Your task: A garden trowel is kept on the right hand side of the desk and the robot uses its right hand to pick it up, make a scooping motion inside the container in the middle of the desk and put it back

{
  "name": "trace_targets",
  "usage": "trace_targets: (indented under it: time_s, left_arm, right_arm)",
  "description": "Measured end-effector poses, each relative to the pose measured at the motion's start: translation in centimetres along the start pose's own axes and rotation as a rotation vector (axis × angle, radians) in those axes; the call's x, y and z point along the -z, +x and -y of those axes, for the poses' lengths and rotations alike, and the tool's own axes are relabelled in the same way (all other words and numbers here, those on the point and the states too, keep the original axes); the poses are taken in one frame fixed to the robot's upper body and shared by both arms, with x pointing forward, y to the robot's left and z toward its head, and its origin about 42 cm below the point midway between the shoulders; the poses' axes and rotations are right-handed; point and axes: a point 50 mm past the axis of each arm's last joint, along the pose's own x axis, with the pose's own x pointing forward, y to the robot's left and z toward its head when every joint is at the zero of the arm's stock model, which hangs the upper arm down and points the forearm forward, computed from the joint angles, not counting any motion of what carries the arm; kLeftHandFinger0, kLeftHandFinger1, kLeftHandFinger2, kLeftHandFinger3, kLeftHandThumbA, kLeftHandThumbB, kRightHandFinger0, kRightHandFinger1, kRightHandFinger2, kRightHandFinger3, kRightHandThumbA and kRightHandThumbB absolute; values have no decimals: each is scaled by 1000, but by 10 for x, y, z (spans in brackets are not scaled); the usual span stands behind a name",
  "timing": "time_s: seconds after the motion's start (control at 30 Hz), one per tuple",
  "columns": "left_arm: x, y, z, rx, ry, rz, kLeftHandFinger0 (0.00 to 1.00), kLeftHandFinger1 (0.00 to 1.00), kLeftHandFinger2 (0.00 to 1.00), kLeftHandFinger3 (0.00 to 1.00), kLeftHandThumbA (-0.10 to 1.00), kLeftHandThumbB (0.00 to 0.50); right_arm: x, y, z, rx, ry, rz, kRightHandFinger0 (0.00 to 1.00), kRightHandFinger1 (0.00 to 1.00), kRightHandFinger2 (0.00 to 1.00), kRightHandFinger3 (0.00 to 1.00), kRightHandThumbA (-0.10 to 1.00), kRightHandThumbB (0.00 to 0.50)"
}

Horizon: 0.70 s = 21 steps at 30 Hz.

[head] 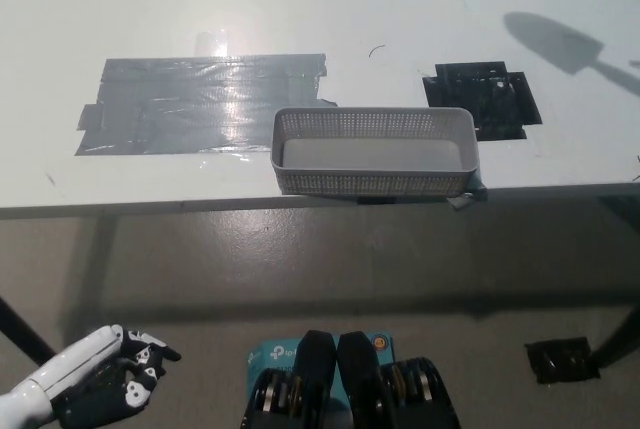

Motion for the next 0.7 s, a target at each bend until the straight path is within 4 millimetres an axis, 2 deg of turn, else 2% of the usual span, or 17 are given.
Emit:
trace_targets:
  time_s: [0.03, 0.07, 0.13, 0.17, 0.2, 0.23, 0.3, 0.33, 0.37, 0.4, 0.43, 0.47, 0.5, 0.53, 0.6, 0.63, 0.7]
  left_arm:
    - [0, 0, 0, 2, 1, -1, 762, 689, 706, 862, 691, 125]
    - [0, 0, 0, 3, 3, -2, 740, 660, 682, 858, 766, 156]
    - [0, 0, 0, 5, 4, -3, 738, 659, 680, 858, 767, 156]
    - [1, 0, 0, 6, 4, -4, 737, 657, 676, 860, 784, 169]
    - [1, 0, 0, 7, 4, -5, 744, 666, 681, 870, 810, 178]
    - [1, 0, 0, 8, 4, -5, 748, 671, 683, 875, 817, 182]
    - [1, 0, 0, 11, 4, -6, 744, 670, 688, 881, 828, 181]
    - [1, 0, 0, 12, 4, -5, 743, 665, 684, 880, 834, 185]
    - [1, 0, 1, 14, 4, -6, 753, 673, 692, 882, 848, 203]
    - [1, 0, 1, 16, 3, -6, 748, 666, 692, 878, 846, 201]
    - [2, 1, 1, 18, 2, -8, 745, 663, 691, 876, 846, 202]
    - [2, 1, 1, 20, 2, -10, 746, 664, 692, 876, 852, 211]
    - [2, 1, 1, 23, 2, -11, 746, 668, 699, 883, 841, 209]
    - [2, 1, 0, 25, 1, -11, 746, 669, 701, 884, 840, 211]
    - [2, 1, 0, 31, 1, -11, 746, 670, 705, 886, 825, 199]
    - [2, 1, 0, 33, 1, -11, 747, 671, 706, 889, 830, 205]
    - [3, 2, 0, 34, 1, -11, 749, 673, 707, 889, 820, 205]
  right_arm:
    - [0, 0, 1, -4, -2, 2, 0, 32, 163, 691, -100, 113]
    - [0, 0, 1, -7, -4, 3, 1, 44, 181, 634, -100, 146]
    - [-1, -1, 1, -9, -6, 10, 0, 40, 181, 630, -100, 145]
    - [-2, -1, 2, -7, -7, 17, 219, 294, 440, 670, -89, 25]
    - [-3, -2, 2, -6, -9, 26, 194, 256, 429, 664, -96, 3]
    - [-5, -4, 2, -3, -10, 36, 44, 75, 210, 502, -100, 0]
    - [-12, -10, 2, 10, -11, 75, 0, 38, 211, 463, -100, 0]
    - [-15, -14, -1, 11, -13, 98, 0, 2, 84, 253, -100, 0]
    - [-17, -16, -4, 9, -15, 114, 0, 0, 42, 345, -100, 49]
    - [-19, -19, -7, 6, -17, 131, 114, 164, 242, 472, -100, 15]
    - [-20, -22, -9, 4, -19, 147, 108, 169, 293, 559, -100, 2]
    - [-24, -26, -12, 4, -21, 166, 10, 49, 177, 535, -100, 0]
    - [-26, -29, -13, 3, -22, 177, 0, 2, 29, 275, -100, 0]
    - [-29, -33, -15, 2, -23, 194, 0, 0, 6, 132, -100, 0]
    - [-34, -41, -19, -6, -21, 229, 0, 100, 146, 136, -100, 23]
    - [-37, -44, -20, -8, -19, 247, 0, 180, 275, 88, -100, 94]
    - [-42, -52, -25, -24, -16, 282, 0, 254, 460, 23, -100, 141]
